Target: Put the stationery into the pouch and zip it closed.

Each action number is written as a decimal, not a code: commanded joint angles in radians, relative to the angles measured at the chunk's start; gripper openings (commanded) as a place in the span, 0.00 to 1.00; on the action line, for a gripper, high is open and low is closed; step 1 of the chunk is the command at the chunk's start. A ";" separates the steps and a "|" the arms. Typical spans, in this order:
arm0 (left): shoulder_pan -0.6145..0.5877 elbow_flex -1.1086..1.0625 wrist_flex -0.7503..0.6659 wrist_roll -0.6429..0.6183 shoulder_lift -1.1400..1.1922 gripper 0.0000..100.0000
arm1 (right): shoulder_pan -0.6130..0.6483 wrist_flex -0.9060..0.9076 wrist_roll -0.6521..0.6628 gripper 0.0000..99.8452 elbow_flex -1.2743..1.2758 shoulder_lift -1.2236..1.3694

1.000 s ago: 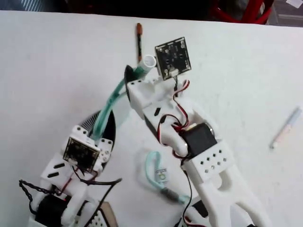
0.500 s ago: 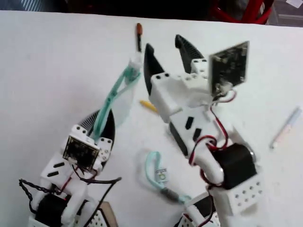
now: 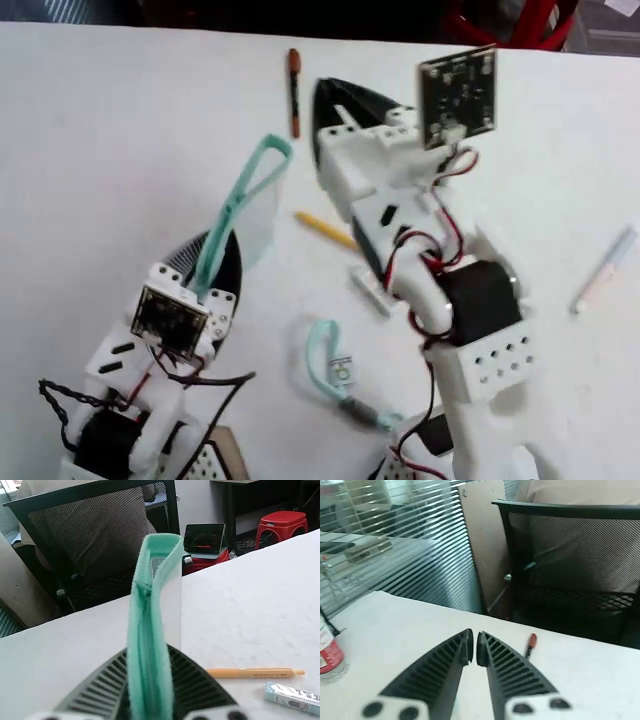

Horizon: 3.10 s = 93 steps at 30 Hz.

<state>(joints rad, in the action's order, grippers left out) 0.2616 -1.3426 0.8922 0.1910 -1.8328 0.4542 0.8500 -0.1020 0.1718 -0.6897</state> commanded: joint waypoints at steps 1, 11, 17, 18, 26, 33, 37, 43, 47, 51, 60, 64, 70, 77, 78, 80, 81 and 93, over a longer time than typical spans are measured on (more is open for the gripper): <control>-0.085 0.008 -0.025 -0.029 0.008 0.13 | -0.099 0.074 0.011 0.03 -0.032 0.015; -0.300 0.193 0.064 -0.055 0.008 0.02 | -0.136 0.073 0.169 0.03 -0.040 0.421; -0.320 0.143 0.061 -0.054 0.008 0.02 | -0.015 -0.117 0.173 0.04 -0.041 0.656; -0.325 0.135 0.061 -0.054 0.008 0.02 | 0.012 -0.137 0.167 0.07 -0.041 0.691; -0.492 0.126 0.049 -0.138 0.008 0.02 | -0.050 -0.030 0.173 0.14 -0.040 0.684; -0.466 -0.026 -0.163 -0.170 0.008 0.02 | -0.196 -0.004 0.256 0.13 -0.014 0.558; -0.463 -0.084 -0.213 -0.170 0.008 0.02 | -0.231 -0.005 0.388 0.13 0.012 0.607; -0.461 -0.081 -0.204 -0.175 0.008 0.02 | -0.128 0.265 0.887 0.13 0.008 0.722; -0.452 -0.078 -0.178 -0.175 0.008 0.02 | -0.128 0.282 0.879 0.14 0.003 0.802; -0.409 -0.048 -0.132 -0.175 0.008 0.02 | -0.101 0.308 0.873 0.26 -0.028 0.885; -0.398 -0.032 -0.101 -0.175 0.008 0.02 | -0.048 0.326 0.872 0.28 -0.167 1.073; -0.395 -0.037 -0.103 -0.175 0.008 0.02 | -0.051 0.326 0.879 0.20 -0.249 1.184; -0.395 -0.037 -0.103 -0.175 0.008 0.02 | -0.065 0.328 0.879 0.02 -0.347 1.288; -0.361 -0.035 -0.100 -0.175 0.008 0.02 | -0.136 0.507 0.875 0.02 -0.431 1.110; -0.338 -0.034 -0.100 -0.175 0.008 0.02 | -0.148 0.539 0.873 0.02 -0.445 1.049; -0.282 -0.031 -0.100 -0.170 0.008 0.02 | -0.163 0.590 0.872 0.02 -0.457 0.906; -0.246 -0.031 -0.100 -0.170 0.008 0.02 | -0.170 0.608 0.870 0.02 -0.456 0.831; 0.124 0.153 0.020 -0.117 0.008 0.02 | -0.042 0.489 0.407 0.02 -0.454 0.022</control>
<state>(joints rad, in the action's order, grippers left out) 0.3337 -1.2536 0.9014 0.0315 -1.8174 0.3529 1.4270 0.4135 -0.2394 -0.4994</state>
